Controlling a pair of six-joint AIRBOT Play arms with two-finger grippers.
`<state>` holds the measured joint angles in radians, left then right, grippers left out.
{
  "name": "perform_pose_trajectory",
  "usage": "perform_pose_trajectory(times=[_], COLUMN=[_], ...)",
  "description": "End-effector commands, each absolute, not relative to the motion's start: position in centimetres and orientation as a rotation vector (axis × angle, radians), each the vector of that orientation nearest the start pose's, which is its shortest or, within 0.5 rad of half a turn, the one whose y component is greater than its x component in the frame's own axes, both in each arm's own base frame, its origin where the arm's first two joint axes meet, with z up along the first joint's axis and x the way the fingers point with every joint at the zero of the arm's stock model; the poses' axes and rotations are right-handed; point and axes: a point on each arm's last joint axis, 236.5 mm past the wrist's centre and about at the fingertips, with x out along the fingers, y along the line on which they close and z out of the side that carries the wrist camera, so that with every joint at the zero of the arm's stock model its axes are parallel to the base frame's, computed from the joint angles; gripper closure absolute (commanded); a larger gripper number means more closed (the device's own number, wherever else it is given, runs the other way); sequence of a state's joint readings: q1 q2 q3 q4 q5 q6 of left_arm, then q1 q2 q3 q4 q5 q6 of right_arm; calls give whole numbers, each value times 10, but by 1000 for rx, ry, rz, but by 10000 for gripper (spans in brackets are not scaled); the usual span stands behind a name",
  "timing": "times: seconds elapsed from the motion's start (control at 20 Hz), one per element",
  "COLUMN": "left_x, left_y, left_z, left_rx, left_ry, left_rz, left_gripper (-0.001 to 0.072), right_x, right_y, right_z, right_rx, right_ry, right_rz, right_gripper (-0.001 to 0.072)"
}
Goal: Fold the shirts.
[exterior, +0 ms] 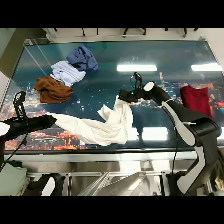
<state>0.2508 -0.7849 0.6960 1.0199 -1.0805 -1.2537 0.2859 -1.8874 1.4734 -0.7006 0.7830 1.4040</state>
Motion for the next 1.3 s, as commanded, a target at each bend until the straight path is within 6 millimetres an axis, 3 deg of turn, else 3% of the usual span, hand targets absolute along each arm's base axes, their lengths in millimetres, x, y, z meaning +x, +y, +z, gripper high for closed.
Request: perform_pose_trajectory(times=[0.0, 0.15, 0.2, 0.3, 0.4, 0.5, 0.65, 0.75, 0.85, 0.95, 1.1, 1.25], left_x=[297, 290, 286, 285, 304, 313, 323, 325, 329, 323, 302, 260], left_y=[-37, -34, -29, 0, 30, 44, 47, 52, 56, 61, 58, 57], left_z=[37, 47, 57, 83, 130, 173, 202, 216, 230, 253, 320, 392], left_rx=[-374, -344, -327, -271, -265, -229, -225, -219, -185, -97, 65, 170], left_ry=[1026, 1060, 1073, 1064, 895, 760, 709, 688, 672, 658, 525, 397], left_rz=[-218, -231, -232, -164, -30, 16, 23, 39, 57, 95, 138, 188], left_gripper=[695, 696, 696, 696, 696, 695, 696, 696, 696, 695, 696, 696], right_x=[489, 489, 485, 470, 440, 404, 360, 330, 301, 274, 246, 221], right_y=[284, 258, 239, 188, 130, 86, 53, 35, 18, 12, 13, 17], right_z=[-69, -12, 12, 62, 112, 164, 241, 280, 298, 298, 314, 330], right_rx=[634, 566, 517, 385, 283, 227, 210, 214, 208, 207, 128, 111], right_ry=[1211, 1144, 1123, 1081, 1060, 1000, 807, 692, 645, 666, 613, 543], right_rz=[524, 560, 561, 528, 405, 276, 179, 109, 43, 19, 42, 53], right_gripper=[693, 693, 693, 693, 693, 693, 693, 693, 693, 693, 693, 693])
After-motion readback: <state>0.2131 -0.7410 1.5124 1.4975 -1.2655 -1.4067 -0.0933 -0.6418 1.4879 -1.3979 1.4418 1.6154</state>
